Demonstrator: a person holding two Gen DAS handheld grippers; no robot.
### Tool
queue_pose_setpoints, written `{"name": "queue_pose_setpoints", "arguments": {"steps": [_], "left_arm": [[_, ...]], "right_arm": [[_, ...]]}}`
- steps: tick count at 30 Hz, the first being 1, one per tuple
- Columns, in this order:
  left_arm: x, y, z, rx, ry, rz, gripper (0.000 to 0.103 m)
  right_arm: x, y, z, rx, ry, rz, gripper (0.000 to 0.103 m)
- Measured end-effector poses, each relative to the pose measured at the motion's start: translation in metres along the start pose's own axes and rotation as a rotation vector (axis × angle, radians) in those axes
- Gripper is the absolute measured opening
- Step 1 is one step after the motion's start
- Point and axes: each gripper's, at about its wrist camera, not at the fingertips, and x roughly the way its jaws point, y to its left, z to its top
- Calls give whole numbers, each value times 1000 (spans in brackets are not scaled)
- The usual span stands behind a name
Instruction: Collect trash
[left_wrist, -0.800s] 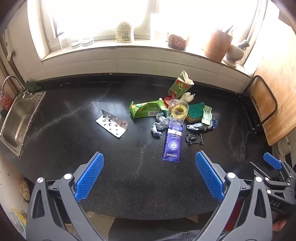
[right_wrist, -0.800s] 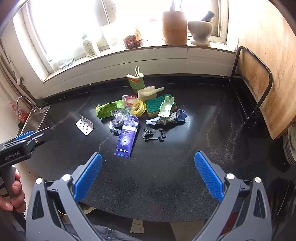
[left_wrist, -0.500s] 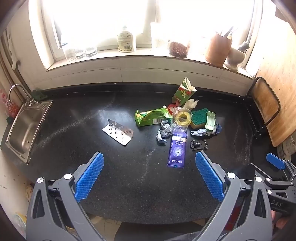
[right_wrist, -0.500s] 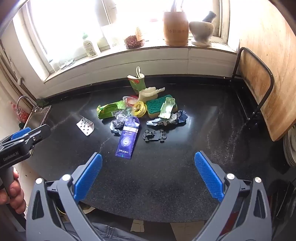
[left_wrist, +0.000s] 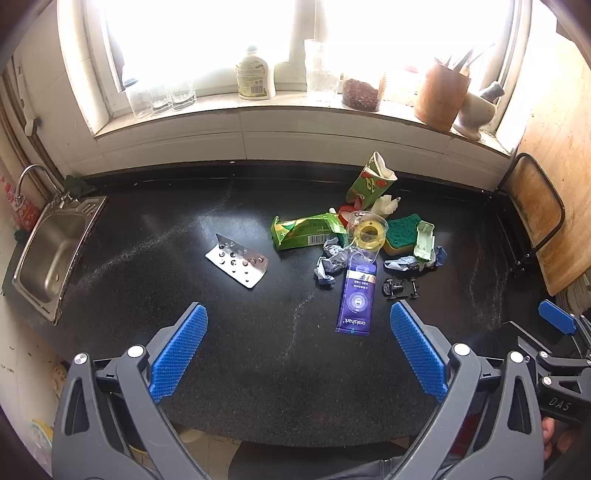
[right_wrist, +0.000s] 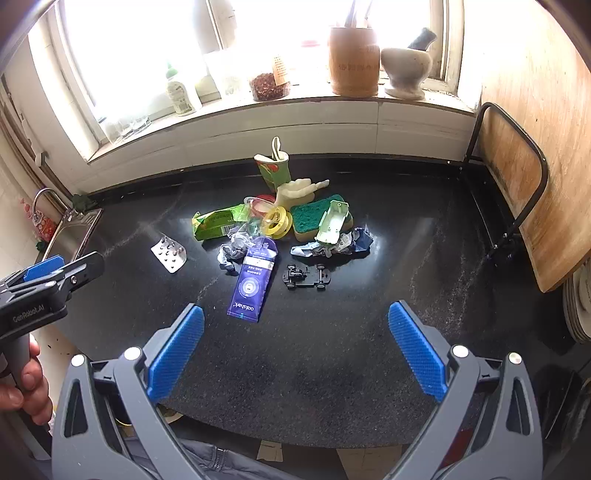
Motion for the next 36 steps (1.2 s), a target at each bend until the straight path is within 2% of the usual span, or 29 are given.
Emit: {"name": "queue_pose_setpoints", "arguments": {"steps": [36], "left_arm": [[12,-9,1,2,35,8,97]], "right_arm": [[5,-7,3,-5,22,-6,97]]}}
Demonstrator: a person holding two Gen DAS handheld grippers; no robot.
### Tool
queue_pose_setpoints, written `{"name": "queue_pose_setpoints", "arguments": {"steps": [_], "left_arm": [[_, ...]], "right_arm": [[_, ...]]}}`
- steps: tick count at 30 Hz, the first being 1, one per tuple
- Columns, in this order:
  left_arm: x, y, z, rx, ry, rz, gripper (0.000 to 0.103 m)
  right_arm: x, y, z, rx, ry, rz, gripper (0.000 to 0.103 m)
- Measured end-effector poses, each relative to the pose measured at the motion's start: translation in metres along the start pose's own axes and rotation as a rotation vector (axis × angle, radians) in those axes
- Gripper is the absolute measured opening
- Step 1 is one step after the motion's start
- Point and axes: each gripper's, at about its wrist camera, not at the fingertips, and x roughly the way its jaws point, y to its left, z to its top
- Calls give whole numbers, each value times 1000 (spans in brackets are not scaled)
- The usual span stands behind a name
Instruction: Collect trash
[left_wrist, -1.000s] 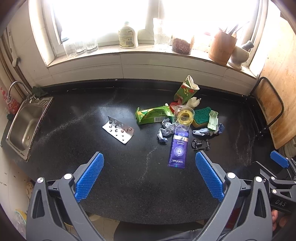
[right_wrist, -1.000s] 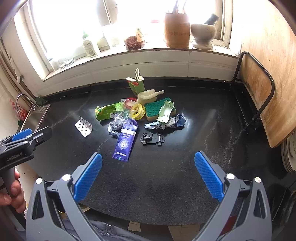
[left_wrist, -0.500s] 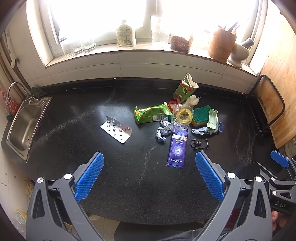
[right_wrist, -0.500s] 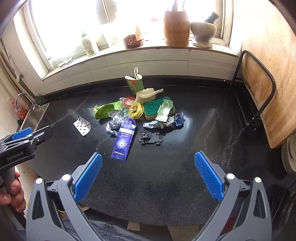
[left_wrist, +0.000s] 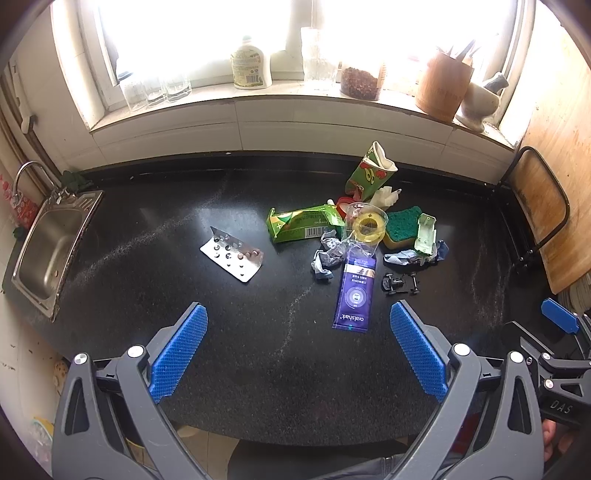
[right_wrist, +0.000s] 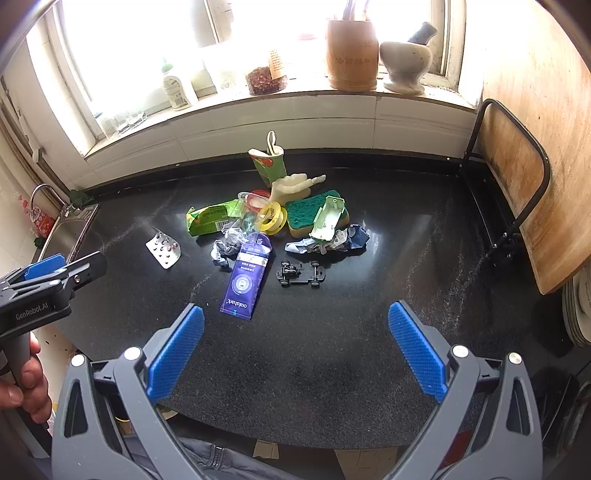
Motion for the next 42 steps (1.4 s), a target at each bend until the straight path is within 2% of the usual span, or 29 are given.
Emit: {"name": "queue_pose_setpoints", "arguments": {"steps": [17,20,25,28,34,42], "left_arm": [[4,16,2,-31,14,12,97],[9,23,5,-54,14,-5,97],[29,43,9,-134,71,-53,97],[38,54,13,-157,80,-24,97],[80,76,26,-188,139,16,97],[176,110,41,-297,217,104,96]], "right_arm": [[7,10,1,-18,11,6,97],[12,10,4,-22,17,12,97],[23,9,14,-22,18,43,97],[33,11,25,-42,5,57,97],[71,15,57,-101,-1,41,97],[147,23,109,-157,36,15,97]]}}
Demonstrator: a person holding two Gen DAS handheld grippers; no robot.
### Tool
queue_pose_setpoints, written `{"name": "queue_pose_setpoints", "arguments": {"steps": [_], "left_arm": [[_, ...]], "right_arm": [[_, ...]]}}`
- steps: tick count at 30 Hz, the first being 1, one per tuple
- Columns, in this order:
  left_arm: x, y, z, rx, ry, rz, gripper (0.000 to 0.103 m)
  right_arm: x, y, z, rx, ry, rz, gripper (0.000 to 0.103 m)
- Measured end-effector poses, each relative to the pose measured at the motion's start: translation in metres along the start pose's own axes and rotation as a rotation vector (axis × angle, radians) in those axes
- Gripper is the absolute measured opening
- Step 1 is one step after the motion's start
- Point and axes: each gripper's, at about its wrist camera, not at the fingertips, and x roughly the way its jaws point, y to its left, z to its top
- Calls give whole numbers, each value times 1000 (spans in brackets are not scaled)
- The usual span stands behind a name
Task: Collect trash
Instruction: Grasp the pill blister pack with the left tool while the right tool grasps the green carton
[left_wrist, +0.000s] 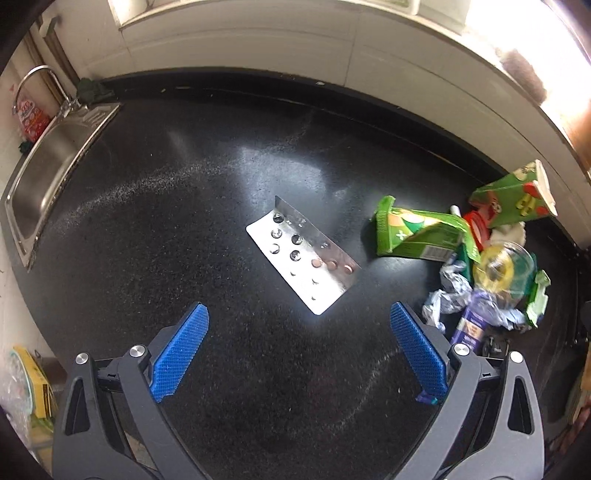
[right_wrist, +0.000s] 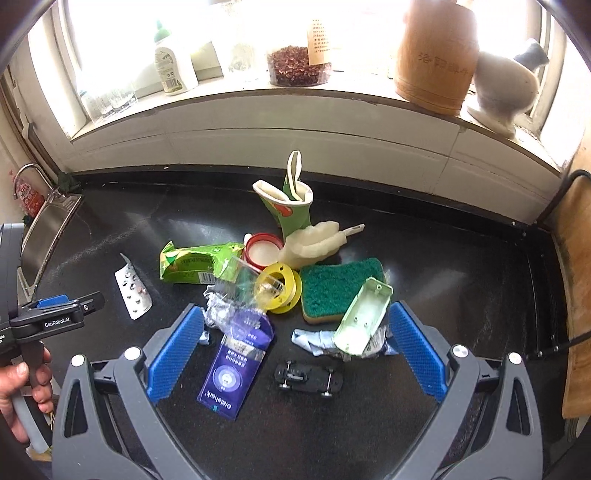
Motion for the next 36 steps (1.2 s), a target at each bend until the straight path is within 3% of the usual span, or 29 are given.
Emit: {"name": "queue_pose_setpoints", "arguments": {"steps": [5,13,16,19,22,23,25,31,36], "left_arm": [[53,1,20,-76,70,19,96],[98,-3,37,-146,135,31,96],[103,-7,42,-141,120,63,96],[104,-12,45,-123,108,82,94],[97,-14,47,-113,78,93,69],[94,-11,45,-104,66,86,54],[89,-9,46,-99,65,49,44],[67,-5,46,-54,20,25,40],[16,-5,38,13,-69,4,40]], "right_arm": [[47,2,36,-50,37,0,97],[115,11,80,-194,90,-45,92],[132,12,89,-217,115,-42,75],[143,10,92,-211,138,-12,34],[139,9,94,-201,113,19,33],[136,9,95,-196,100,31,32],[127,6,95,-181,84,42,32],[84,9,97,-155,-4,21,32],[36,5,85,-110,-47,20,32]]}}
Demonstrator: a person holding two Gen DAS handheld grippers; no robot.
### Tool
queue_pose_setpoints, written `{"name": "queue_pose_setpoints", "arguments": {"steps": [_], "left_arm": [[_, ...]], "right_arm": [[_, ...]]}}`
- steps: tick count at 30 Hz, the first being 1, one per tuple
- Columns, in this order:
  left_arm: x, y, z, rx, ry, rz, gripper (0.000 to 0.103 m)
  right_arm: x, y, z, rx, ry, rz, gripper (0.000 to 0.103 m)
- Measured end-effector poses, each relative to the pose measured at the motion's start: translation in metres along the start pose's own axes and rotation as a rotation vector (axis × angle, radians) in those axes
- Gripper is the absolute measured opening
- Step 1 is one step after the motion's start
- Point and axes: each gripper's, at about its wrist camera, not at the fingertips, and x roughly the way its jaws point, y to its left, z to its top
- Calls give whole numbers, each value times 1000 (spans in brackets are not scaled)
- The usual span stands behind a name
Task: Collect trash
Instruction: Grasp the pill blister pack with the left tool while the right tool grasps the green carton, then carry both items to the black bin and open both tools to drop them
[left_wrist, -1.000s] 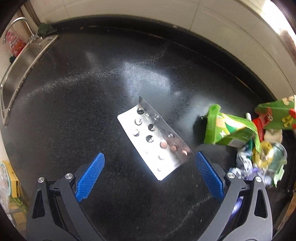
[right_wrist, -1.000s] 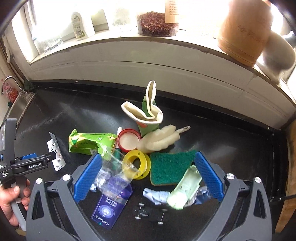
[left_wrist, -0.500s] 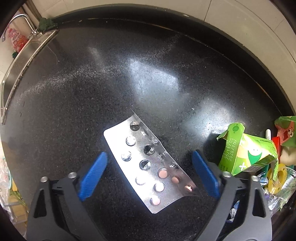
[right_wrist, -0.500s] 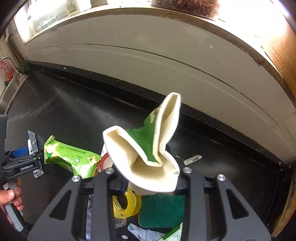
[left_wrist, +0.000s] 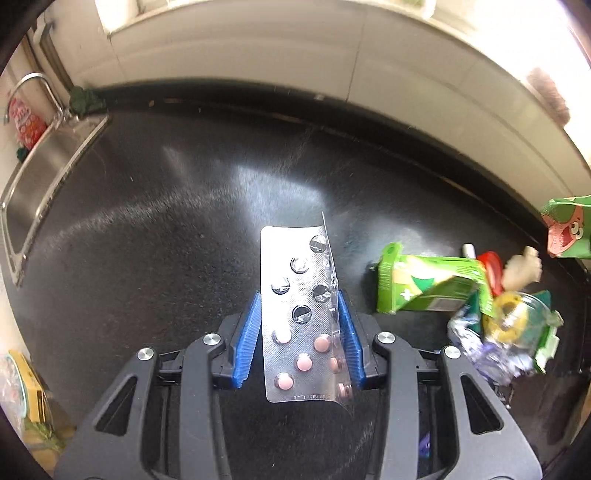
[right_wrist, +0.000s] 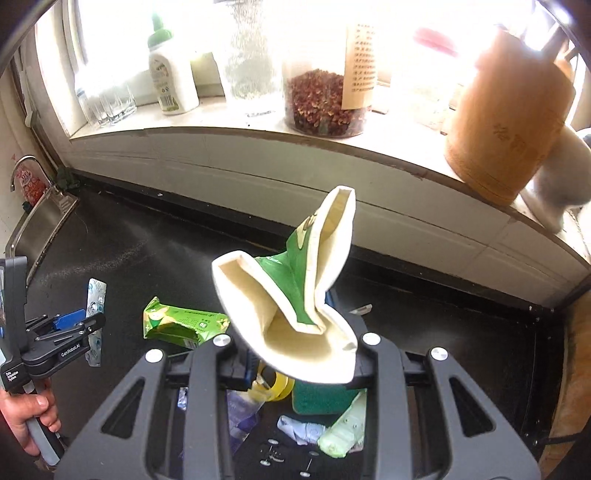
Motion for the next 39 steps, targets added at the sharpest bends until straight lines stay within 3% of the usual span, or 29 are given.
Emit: {"name": "queue_pose_setpoints", "arguments": {"steps": [8,12,21,27,33,39], "left_arm": [[-74,-19,-33,145,-68,-57,40],[-88,-25,-56,191,-69,-75,40],[-106,-5,-75,172,-94,-63,40],[-120,60,-82,25,-119,8,40],[-140,166,-121,-220,-135,151,40],[-158,273,-200,-507,-100,284,41]], "right_arm": [[-66,16,-71,63,-9,-6,32],[-84,20,-106,85,-6,-1,32],[-94,51,-106,48,-20,25,32],[-87,116,-86,-78,-20,129,32],[-79,249,-78,-344,0,342,32],[-79,403,-107,-626,95,608,32]]}}
